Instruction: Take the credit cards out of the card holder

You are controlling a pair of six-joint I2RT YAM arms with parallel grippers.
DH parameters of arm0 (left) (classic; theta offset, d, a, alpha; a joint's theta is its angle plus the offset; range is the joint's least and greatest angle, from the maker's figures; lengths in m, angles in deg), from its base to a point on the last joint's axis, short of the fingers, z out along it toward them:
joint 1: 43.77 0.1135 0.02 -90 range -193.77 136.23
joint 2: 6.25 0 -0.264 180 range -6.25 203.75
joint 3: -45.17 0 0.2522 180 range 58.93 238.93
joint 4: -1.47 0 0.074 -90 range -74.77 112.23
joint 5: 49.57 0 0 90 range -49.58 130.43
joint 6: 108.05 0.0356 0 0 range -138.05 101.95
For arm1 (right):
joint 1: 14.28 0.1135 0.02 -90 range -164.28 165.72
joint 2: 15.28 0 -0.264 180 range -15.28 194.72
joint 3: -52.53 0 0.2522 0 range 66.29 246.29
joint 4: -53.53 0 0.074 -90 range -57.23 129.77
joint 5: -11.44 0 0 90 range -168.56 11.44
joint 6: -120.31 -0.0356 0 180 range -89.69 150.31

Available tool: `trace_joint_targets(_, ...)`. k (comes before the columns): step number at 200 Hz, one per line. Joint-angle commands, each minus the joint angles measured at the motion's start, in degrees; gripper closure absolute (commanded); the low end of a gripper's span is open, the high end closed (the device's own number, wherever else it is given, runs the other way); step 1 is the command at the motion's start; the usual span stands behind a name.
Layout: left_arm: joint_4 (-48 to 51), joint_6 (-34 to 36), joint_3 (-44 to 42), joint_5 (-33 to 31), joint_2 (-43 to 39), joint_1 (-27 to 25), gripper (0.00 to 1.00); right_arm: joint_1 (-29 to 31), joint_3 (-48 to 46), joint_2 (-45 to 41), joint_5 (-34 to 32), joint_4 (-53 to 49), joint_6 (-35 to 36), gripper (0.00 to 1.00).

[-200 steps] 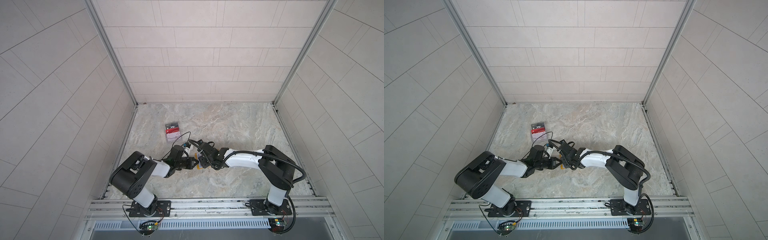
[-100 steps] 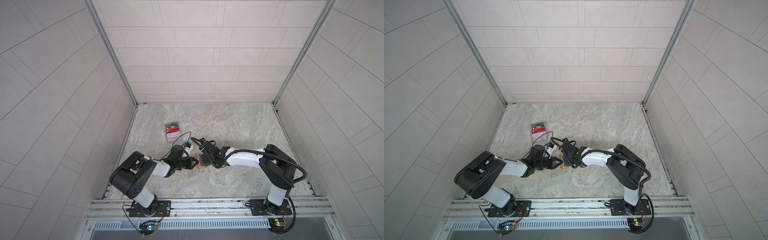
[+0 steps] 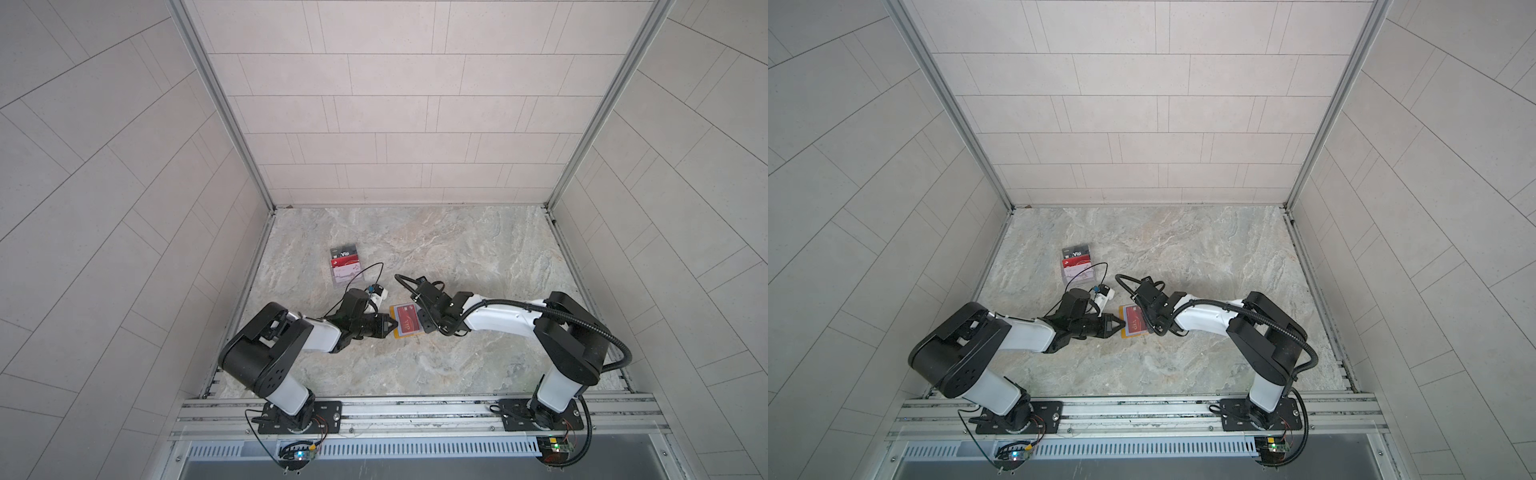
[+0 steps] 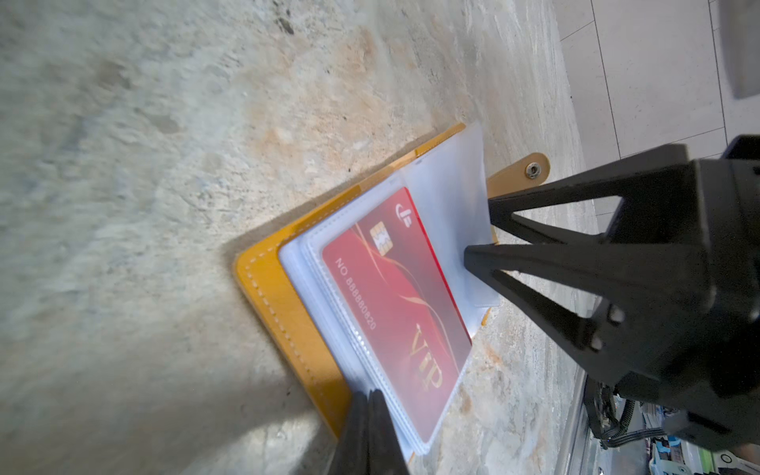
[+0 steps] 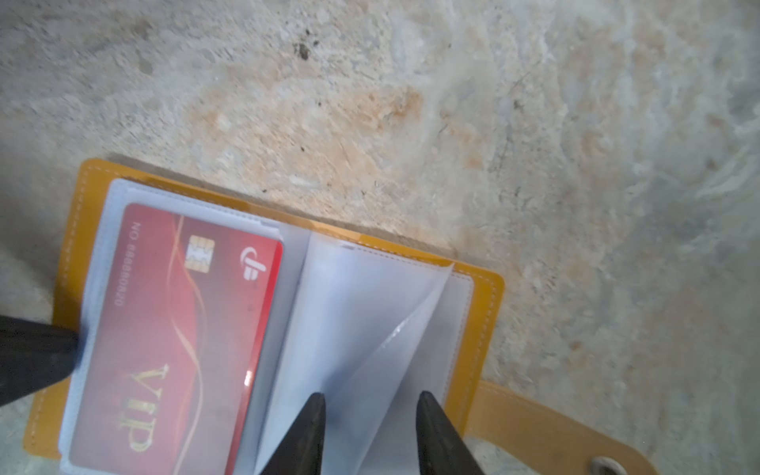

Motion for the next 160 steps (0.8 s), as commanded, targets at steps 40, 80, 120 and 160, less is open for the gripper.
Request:
trace_joint_targets(40,9.28,3.44,0.71,-2.98,0.94,-0.15,1.00,-2.21,2.42,-5.90,-3.88,-8.65,1.95,0.59)
trace_joint_targets(80,10.68,4.20,1.09,-3.61,0.48,-0.14,1.00,-4.79,5.69,-5.18,12.39,-8.68,4.56,0.56)
trace_joint_targets(120,11.16,4.25,1.57,-3.82,0.23,-0.15,1.00,-8.15,6.78,-1.44,29.18,-4.18,1.56,0.60)
trace_joint_targets(160,13.29,4.99,2.61,-4.74,-0.65,-0.19,1.00,-12.05,3.23,1.95,40.80,3.48,-2.77,0.63)
